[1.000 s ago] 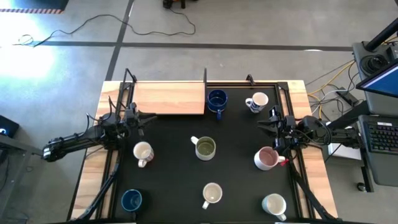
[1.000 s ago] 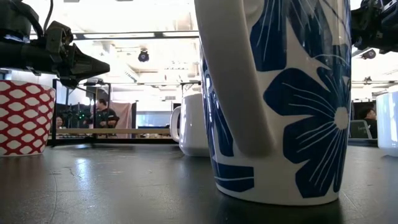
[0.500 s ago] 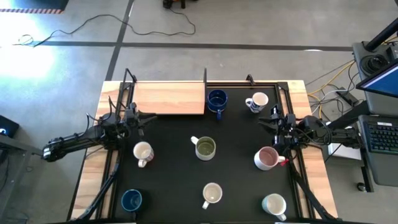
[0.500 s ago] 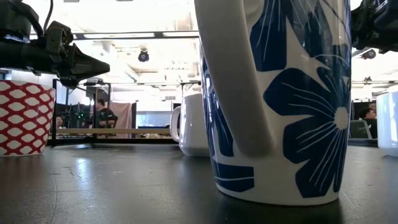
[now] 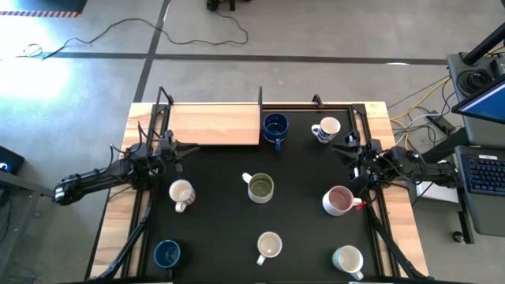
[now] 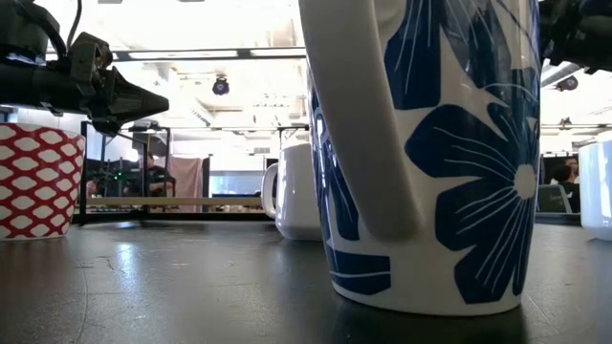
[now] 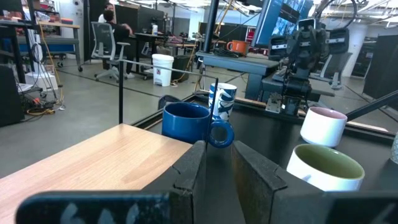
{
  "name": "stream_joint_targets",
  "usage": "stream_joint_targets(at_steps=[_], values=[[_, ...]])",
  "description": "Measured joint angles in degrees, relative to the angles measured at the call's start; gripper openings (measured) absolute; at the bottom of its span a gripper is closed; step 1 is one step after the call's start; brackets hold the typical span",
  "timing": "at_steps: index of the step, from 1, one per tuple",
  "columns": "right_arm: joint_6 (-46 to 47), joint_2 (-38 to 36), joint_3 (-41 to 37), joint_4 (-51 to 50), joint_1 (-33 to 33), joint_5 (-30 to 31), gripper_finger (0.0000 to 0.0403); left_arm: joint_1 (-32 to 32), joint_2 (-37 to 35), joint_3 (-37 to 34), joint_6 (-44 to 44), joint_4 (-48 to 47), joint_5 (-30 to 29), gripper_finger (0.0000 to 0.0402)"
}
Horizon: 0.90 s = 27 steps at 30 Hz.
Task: Place coffee mugs
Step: Put the top blue patterned mug on the shelf
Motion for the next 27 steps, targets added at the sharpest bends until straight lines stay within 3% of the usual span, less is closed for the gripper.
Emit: stream_joint_targets(at_steps=[9,12,16,20,24,27], values=[[2.88,7.78,0.0,2.41,-0.01,10.92,0.0084,0.0,0.0,0.0,-0.01,-0.01,0.0,0.0062],[1.46,10.57,0.17,7.21,-0.01,12.16,0.0084,0.0,0.0,0.0,0.0,-0.01,0.0,0.0062],[0.13,13.7,4.25,5.31,-0.01,12.38,0.0084,0.0,0.0,0.0,0.0,0.0,0.0,0.0062],[2.98,17.35,10.25,-4.31,-0.01,17.97,0.0084,0.0,0.0,0.0,0.0,0.0,0.0,0.0062],[13.29,21.92,16.78,-20.84,-0.01,26.44,0.0084,0.0,0.0,0.0,0.0,-0.02,0.0,0.0062],[21.84,25.44,21.47,-32.26,-0.01,29.3,0.0084,0.0,0.0,0.01,0.0,-0.02,0.0,0.0062]])
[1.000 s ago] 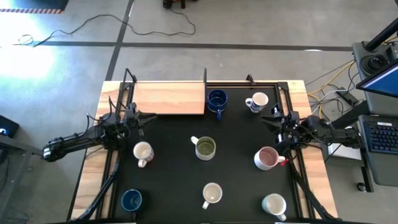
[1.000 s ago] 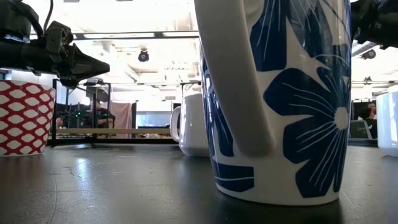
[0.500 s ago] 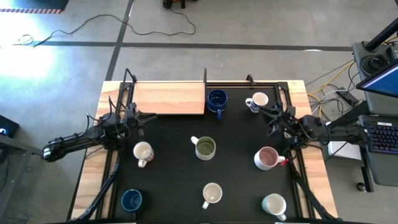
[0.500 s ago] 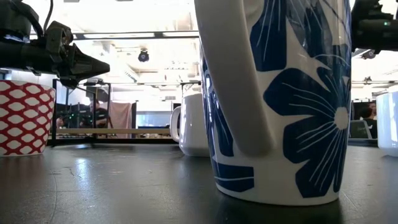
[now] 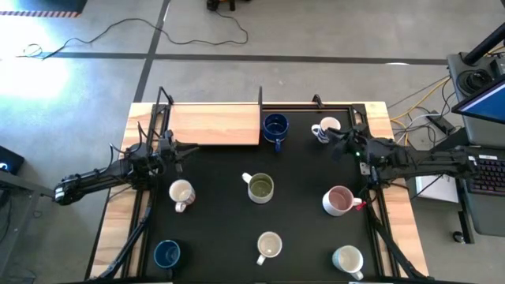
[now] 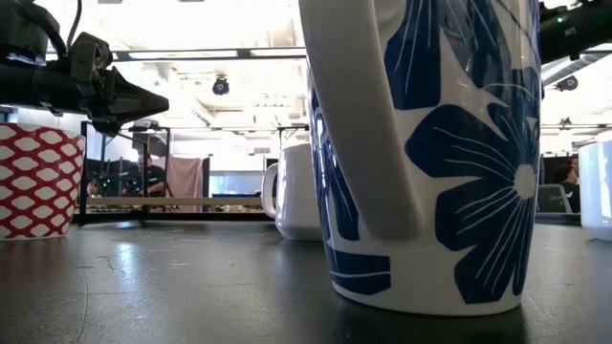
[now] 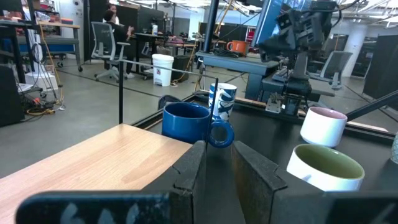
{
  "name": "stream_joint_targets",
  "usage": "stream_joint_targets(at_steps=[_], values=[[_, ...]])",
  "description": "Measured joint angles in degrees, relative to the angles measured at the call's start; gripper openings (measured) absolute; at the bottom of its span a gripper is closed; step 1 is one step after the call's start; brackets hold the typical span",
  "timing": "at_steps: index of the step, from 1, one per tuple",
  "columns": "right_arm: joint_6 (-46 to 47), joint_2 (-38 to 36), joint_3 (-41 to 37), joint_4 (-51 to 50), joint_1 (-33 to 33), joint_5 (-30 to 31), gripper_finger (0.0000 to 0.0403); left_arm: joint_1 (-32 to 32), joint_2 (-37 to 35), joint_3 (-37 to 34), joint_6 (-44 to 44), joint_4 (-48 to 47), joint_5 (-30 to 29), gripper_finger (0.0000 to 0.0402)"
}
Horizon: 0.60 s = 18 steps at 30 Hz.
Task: Place coffee mugs
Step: Put the top blue patterned mug on the shelf
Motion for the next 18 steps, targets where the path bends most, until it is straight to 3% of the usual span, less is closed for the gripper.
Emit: stream_joint_targets(at_steps=[6,18], values=[[12.19,5.89,7.05,-12.65,0.0,0.75,0.0084,0.0,0.0,-0.01,-0.01,0.01,0.0,0.0062],[20.7,16.23,15.9,-22.2,-1.0,0.3,0.0084,0.0,0.0,-0.01,0.0,0.01,0.0,0.0062]])
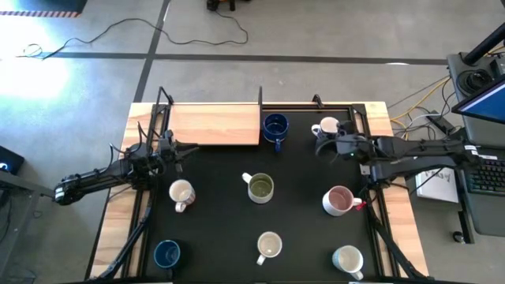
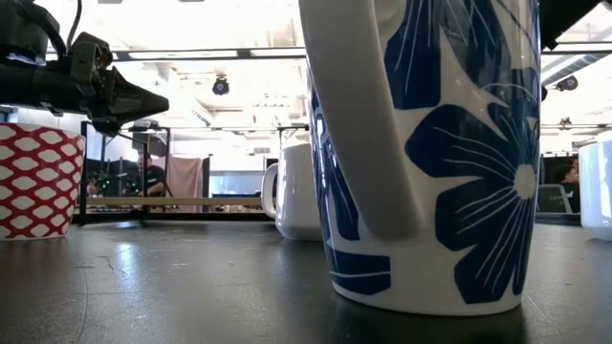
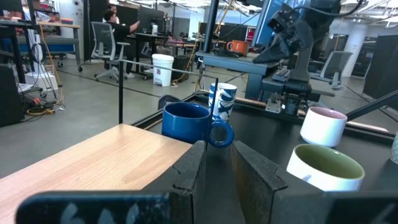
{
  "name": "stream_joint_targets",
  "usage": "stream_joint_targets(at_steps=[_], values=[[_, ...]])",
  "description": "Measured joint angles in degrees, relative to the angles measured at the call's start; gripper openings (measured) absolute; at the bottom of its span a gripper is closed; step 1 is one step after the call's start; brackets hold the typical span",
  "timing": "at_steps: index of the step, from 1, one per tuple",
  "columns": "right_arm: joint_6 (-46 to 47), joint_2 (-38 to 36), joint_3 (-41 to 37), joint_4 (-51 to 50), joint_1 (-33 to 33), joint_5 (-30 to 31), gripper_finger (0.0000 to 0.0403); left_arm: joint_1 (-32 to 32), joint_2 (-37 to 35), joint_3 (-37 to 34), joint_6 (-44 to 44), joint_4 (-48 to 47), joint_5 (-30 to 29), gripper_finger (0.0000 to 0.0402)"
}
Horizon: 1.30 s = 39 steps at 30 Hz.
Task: Place coffee mugs
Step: Put the top blue patterned mug on the shelf
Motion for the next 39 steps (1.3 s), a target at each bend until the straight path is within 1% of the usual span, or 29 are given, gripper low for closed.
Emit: stream_joint_targets(at_steps=[5,9,14,21,24,29,34,36,39], values=[[-0.1,4.07,3.16,-5.06,-2.54,-0.07,0.0084,0.0,0.0,0.0,0.0,0.02,0.0,0.0062],[-3.32,5.83,4.98,-7.16,-5.47,-0.52,0.0084,0.0,0.0,0.0,0.0,0.01,0.0,0.0062],[-7.32,7.1,6.21,-7.41,-11.32,-7.35,0.0084,0.0,0.0,0.0,0.0,-0.01,0.0,0.0062],[-13.1,9.4,6.89,-7.5,-20.79,-20.56,0.0084,0.0,0.0,0.0,0.0,0.0,0.0,0.0062],[-14.86,10.78,6.89,-7.52,-23.42,-23.85,0.0084,0.0,0.0,0.0,-0.01,0.0,0.0,0.0062],[-17.35,12.75,6.89,-7.62,-25.13,-24.05,0.0081,0.0,0.0,0.0,0.0,0.01,0.0,0.0062],[-18.95,14.06,6.89,-8.11,-25.64,-24.08,0.0056,0.0,0.0,0.0,0.0,0.02,0.0,0.0062],[-19.01,14.79,7.18,-9.58,-25.64,-24.09,0.0048,0.0,0.0,0.0,0.0,0.0,0.0,0.0062],[-19.5,16.56,8.36,-13.74,-25.64,-24.12,0.0047,0.0,0.0,0.01,-0.01,0.0,0.0,0.0062]])
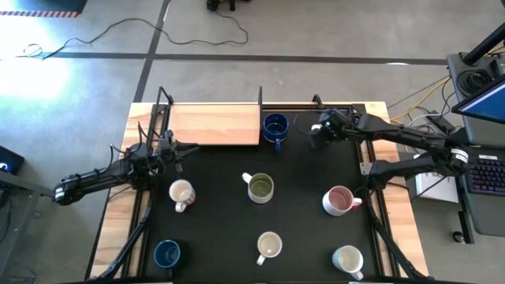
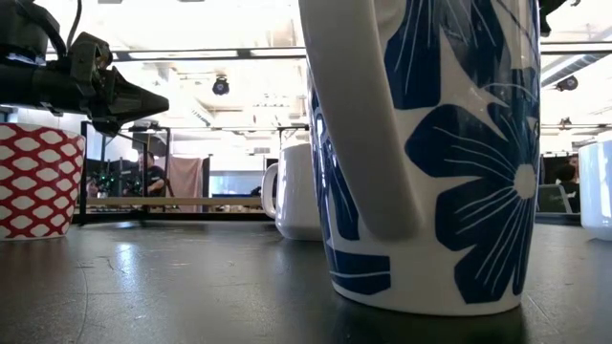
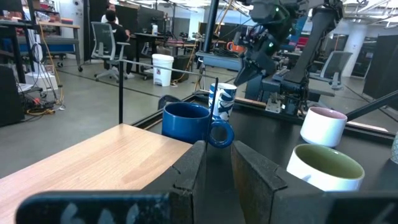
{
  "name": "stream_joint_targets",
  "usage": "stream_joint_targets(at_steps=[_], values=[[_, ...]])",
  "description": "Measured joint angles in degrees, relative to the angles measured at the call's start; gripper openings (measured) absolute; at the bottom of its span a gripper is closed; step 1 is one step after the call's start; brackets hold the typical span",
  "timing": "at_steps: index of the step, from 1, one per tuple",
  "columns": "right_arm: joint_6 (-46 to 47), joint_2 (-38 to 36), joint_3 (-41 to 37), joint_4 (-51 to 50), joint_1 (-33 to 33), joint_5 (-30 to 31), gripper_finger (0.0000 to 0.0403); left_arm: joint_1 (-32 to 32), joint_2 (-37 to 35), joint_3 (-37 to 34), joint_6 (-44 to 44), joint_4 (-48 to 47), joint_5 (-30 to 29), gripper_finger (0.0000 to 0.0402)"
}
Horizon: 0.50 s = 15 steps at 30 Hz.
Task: Place coffee mugs
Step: Put the top blue patterned mug on the shelf
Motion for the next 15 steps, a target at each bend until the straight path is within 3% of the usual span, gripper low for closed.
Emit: stream_joint_targets(at_steps=[15], values=[[-5.85,12.05,10.22,-6.07,-0.12,0.73,0.0136,0.0,0.0,-0.01,-0.01,-0.01,0.0,0.0062]])
